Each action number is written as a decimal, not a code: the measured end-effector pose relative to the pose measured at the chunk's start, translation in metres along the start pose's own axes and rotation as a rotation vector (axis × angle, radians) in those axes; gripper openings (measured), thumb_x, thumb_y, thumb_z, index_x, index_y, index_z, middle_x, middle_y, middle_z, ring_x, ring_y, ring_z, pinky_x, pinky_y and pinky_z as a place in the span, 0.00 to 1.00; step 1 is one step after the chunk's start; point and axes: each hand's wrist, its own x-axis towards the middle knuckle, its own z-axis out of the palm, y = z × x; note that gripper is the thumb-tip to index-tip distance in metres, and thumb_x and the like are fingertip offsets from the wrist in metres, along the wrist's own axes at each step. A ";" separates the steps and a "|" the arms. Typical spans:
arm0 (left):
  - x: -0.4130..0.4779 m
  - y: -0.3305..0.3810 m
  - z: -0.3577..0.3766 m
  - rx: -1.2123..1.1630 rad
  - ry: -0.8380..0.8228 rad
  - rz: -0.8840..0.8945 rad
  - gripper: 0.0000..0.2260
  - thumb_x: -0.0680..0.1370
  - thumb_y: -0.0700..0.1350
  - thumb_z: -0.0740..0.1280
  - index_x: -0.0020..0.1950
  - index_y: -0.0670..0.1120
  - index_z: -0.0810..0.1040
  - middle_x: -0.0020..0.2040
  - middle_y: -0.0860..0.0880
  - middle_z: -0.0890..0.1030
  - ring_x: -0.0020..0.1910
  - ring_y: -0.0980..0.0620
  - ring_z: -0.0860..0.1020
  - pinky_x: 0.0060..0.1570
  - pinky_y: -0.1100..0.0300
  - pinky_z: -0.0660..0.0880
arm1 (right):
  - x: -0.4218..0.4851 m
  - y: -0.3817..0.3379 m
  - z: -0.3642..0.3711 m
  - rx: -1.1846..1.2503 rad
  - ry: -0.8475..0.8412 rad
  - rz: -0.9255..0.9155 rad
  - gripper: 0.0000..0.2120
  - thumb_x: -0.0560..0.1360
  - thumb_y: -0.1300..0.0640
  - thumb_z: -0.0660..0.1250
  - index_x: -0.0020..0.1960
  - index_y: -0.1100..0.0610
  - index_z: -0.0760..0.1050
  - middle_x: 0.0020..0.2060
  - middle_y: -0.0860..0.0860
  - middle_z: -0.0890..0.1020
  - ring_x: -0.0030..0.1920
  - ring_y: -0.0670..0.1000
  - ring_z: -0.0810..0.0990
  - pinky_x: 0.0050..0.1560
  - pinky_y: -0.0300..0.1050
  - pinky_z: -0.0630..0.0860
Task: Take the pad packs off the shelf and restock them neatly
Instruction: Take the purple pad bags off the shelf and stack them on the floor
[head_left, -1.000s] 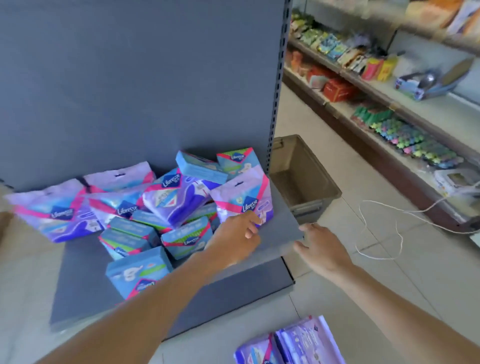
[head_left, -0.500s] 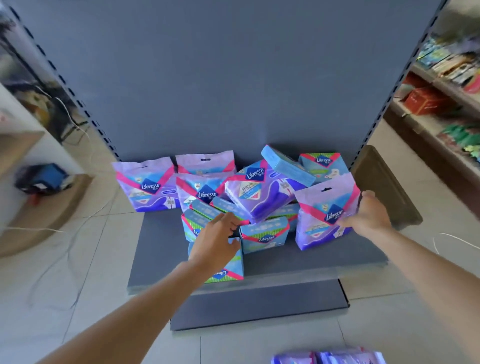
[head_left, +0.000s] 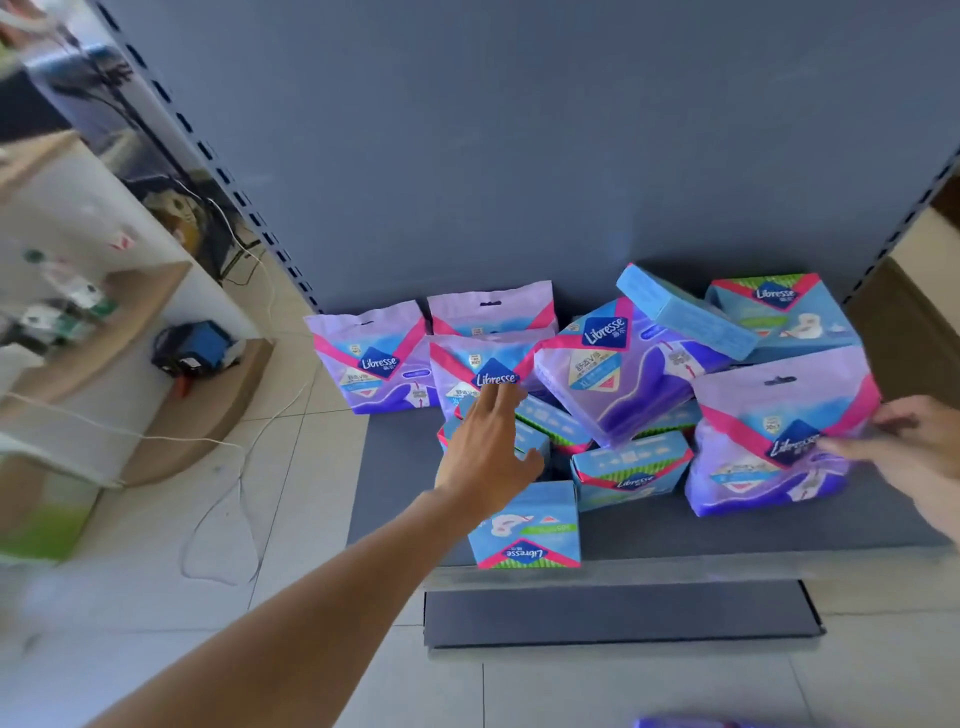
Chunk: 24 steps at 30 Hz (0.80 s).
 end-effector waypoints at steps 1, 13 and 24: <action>-0.001 -0.007 -0.001 0.012 -0.006 0.002 0.25 0.72 0.45 0.70 0.67 0.46 0.65 0.63 0.49 0.69 0.62 0.47 0.72 0.53 0.55 0.72 | 0.008 0.008 0.001 0.041 -0.031 -0.002 0.34 0.42 0.49 0.85 0.40 0.57 0.72 0.41 0.58 0.81 0.45 0.61 0.81 0.44 0.56 0.79; 0.022 0.016 0.009 0.064 0.085 0.203 0.26 0.75 0.36 0.66 0.71 0.48 0.64 0.69 0.50 0.66 0.67 0.49 0.66 0.62 0.56 0.70 | -0.083 -0.035 -0.032 0.334 -0.142 -0.102 0.24 0.56 0.75 0.76 0.50 0.63 0.78 0.31 0.44 0.84 0.28 0.36 0.80 0.28 0.30 0.76; 0.053 0.040 0.017 0.360 -0.021 0.475 0.30 0.77 0.37 0.67 0.76 0.49 0.59 0.77 0.48 0.58 0.75 0.46 0.60 0.70 0.56 0.62 | -0.108 -0.039 -0.063 0.361 -0.136 -0.167 0.28 0.55 0.64 0.81 0.53 0.65 0.78 0.36 0.48 0.86 0.41 0.53 0.84 0.32 0.37 0.80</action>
